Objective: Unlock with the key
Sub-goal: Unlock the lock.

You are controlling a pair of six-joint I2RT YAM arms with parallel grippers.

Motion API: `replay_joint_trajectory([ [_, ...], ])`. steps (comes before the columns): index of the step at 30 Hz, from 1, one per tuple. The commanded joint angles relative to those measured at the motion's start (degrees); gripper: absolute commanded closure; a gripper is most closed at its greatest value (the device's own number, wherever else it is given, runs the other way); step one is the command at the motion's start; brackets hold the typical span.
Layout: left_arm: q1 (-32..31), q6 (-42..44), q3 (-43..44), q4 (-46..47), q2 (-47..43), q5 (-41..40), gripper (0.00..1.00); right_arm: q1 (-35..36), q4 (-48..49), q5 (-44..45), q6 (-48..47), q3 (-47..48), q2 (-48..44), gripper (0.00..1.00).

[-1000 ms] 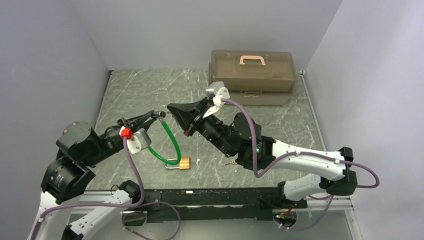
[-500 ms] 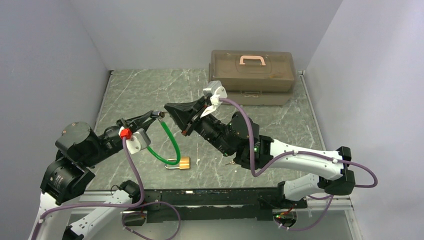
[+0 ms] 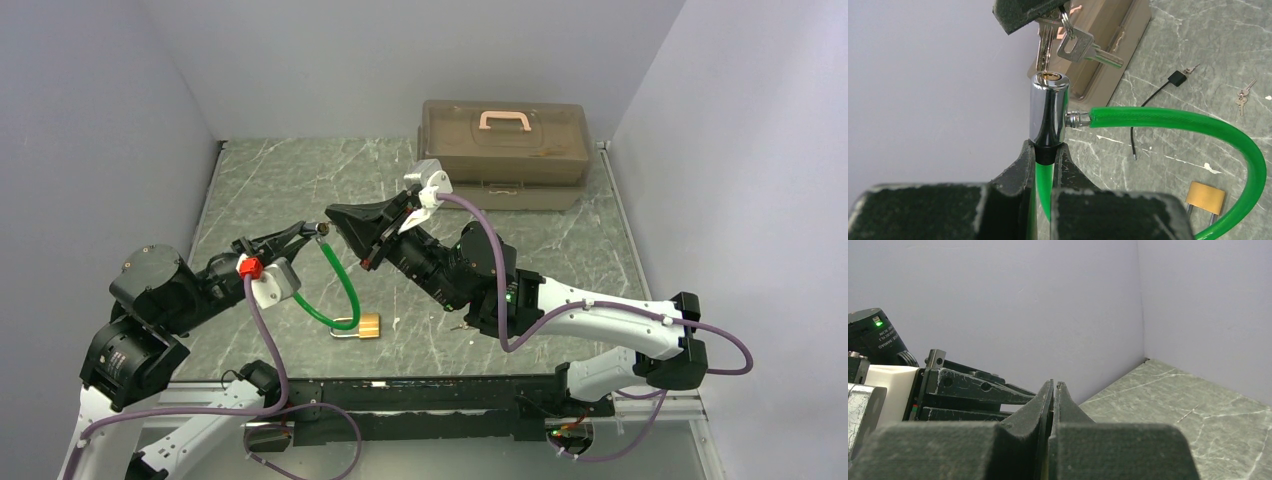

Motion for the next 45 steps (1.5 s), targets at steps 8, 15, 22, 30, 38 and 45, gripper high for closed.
replay_joint_trajectory([
  [8, 0.72, 0.0, 2.12, 5.38, -1.15, -1.69, 1.0, -0.01, 0.02, 0.63, 2.68, 1.63, -0.55, 1.0],
  [15, 0.9, -0.44, 2.28, 5.16, -0.96, -0.81, 1.0, -0.01, -0.4, 1.4, 3.31, 2.39, 0.28, 1.0],
  [22, 0.99, 0.18, 2.02, 4.91, -0.83, -0.97, 1.0, -0.03, 0.52, 1.49, 3.24, 2.8, 0.38, 1.0],
  [30, 0.96, 2.49, -0.1, 6.07, -1.03, -5.6, 1.0, -0.09, 1.1, 1.51, 3.77, 2.18, -0.52, 1.0],
  [38, 0.95, 2.21, 0.43, 5.62, -0.54, -4.95, 1.0, -0.03, 2.86, 1.55, 3.6, 1.8, -0.52, 1.0],
  [45, 0.94, 1.48, 1.41, 5.14, -0.31, -2.98, 1.0, -0.03, 4.64, 0.95, 3.56, 2.3, 0.94, 1.0],
])
